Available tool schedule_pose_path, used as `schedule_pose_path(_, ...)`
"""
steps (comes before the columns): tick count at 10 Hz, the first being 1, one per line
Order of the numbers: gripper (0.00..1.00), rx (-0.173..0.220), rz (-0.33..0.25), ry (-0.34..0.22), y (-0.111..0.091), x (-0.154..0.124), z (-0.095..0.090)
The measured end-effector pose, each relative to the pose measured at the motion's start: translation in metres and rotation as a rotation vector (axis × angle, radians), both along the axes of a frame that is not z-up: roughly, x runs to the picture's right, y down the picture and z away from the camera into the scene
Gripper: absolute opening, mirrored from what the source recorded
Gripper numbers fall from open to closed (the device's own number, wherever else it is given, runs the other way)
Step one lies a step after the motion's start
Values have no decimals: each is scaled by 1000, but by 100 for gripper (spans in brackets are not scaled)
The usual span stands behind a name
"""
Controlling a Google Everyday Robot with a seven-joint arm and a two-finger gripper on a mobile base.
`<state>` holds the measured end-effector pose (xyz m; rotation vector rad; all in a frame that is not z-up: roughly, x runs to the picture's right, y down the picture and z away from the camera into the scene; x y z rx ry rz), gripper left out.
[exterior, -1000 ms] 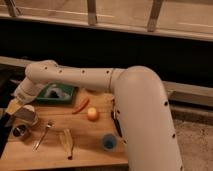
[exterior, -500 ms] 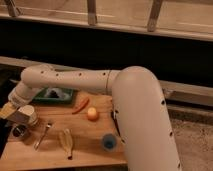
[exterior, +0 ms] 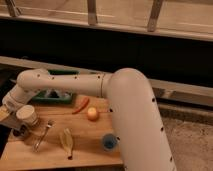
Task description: Place eraser in metal cup
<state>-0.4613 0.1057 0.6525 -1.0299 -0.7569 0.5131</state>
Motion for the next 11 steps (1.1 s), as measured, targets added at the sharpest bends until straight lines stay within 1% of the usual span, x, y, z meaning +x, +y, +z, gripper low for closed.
schedule_pose_path(1, 0, -13, 0, -5, 4, -2, 4)
schedule_pose_path(3, 0, -43, 2, -12, 16, -3, 17)
schedule_pose_path(6, 0, -52, 6, -8, 21, -1, 28)
schedule_pose_path(7, 7, -54, 10, -6, 23, 0, 32)
schedule_pose_path(10, 36, -56, 24, -5, 27, 1, 42)
schedule_pose_path(11, 44, -58, 29, -3, 29, 3, 45)
